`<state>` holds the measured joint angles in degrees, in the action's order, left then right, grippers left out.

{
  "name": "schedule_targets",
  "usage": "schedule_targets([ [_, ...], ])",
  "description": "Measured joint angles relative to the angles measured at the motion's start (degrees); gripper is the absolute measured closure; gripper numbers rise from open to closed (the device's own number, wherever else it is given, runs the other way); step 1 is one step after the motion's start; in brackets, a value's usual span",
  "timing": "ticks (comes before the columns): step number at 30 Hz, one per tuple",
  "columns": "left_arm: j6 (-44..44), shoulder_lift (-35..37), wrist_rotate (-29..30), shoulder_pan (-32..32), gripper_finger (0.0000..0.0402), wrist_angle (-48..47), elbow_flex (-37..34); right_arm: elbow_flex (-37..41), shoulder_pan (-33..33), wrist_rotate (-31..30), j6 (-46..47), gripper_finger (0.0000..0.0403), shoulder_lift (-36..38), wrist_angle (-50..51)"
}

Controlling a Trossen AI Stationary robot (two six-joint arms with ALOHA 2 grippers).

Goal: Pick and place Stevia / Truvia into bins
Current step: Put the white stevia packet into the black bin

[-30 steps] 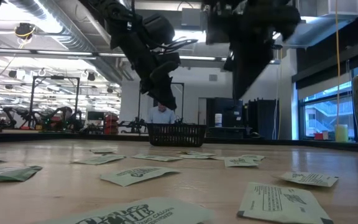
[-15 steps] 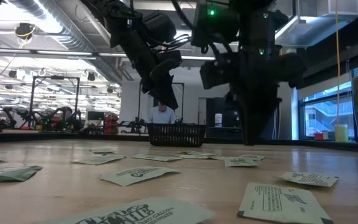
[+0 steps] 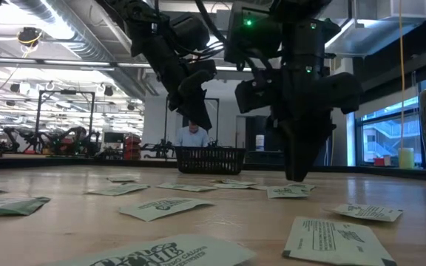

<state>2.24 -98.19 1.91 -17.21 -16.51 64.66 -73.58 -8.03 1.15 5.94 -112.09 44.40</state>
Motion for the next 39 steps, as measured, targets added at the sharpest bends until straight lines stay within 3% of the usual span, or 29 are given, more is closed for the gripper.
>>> schedule_targets([
  [10, 0.0, 0.0, 0.0, 0.0, 0.0366, 0.0, 0.0, 0.0, -0.1, -0.2, 1.3, 0.0273, -0.4, 0.2],
  [18, -0.5, 0.0, 0.0, 0.0, 0.0362, 0.0, 0.0, 3.9, -0.1, -0.3, 3.8, 0.0317, -0.4, -2.9],
  [30, -3.4, 0.0, 0.0, 0.0, 0.0368, 0.0, 0.0, 3.4, -0.1, -0.2, 1.3, 0.0387, 0.0, -2.2],
  [34, -4.1, 0.0, 0.0, 0.0, 0.0370, -0.1, 0.0, 3.2, 1.0, -0.2, -0.4, 0.0391, 1.7, -1.2],
  [39, -5.2, 0.4, 0.2, -0.1, 0.0370, -3.0, 0.0, 3.1, 4.3, -4.8, -0.4, 0.0392, 7.8, 1.8],
])
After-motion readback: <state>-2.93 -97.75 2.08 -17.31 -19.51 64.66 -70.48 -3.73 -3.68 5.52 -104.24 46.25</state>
